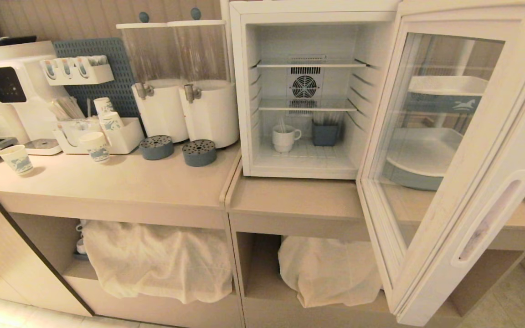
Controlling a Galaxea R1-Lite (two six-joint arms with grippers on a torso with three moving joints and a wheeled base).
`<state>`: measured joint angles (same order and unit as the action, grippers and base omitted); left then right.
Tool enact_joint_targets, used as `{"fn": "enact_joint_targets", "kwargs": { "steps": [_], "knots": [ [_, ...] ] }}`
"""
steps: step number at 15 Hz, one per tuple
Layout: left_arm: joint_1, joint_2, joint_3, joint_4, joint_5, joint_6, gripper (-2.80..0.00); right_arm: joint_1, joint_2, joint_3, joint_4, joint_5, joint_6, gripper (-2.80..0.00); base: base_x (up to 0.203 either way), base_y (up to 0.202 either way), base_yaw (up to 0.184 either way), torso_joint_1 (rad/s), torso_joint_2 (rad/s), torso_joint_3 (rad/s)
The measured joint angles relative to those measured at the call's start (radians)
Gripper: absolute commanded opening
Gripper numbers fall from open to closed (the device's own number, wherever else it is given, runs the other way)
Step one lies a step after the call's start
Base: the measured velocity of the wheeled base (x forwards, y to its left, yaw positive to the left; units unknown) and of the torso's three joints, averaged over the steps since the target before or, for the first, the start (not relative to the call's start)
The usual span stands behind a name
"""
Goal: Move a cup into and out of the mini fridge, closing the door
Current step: Take the ceramic cup out of the freezer
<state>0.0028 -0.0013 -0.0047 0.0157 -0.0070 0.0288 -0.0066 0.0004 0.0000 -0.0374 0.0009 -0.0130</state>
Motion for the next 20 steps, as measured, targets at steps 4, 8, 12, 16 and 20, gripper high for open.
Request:
{"fn": "enact_joint_targets", "kwargs": {
  "steps": [4, 8, 12, 16, 20],
  "knots": [
    [0.001, 0.000, 0.000, -0.001, 0.000, 0.003, -2.80, 0.001, 0.000, 0.000, 0.001, -0.001, -0.001, -2.80, 0.000, 0.027, 0.002, 0.002, 0.00, -0.002],
    [0.000, 0.000, 0.000, -0.001, 0.001, 0.003, -2.80, 0.000, 0.000, 0.000, 0.001, 0.001, -0.002, -2.80, 0.000, 0.188, 0.000, 0.002, 0.00, 0.003],
    [0.001, 0.000, 0.000, 0.000, 0.001, 0.003, -2.80, 0.000, 0.000, 0.000, 0.001, 0.001, -0.003, -2.80, 0.000, 0.195, -0.001, 0.003, 0.00, 0.004],
    [0.000, 0.000, 0.000, -0.001, 0.001, 0.003, -2.80, 0.000, 0.000, 0.000, 0.001, 0.000, -0.002, -2.80, 0.000, 0.195, 0.000, 0.001, 0.00, 0.004],
    [0.000, 0.000, 0.000, -0.001, 0.001, 0.003, -2.80, 0.000, 0.000, 0.000, 0.001, 0.000, -0.002, -2.80, 0.000, 0.192, 0.001, 0.002, 0.00, 0.000]
  ]
}}
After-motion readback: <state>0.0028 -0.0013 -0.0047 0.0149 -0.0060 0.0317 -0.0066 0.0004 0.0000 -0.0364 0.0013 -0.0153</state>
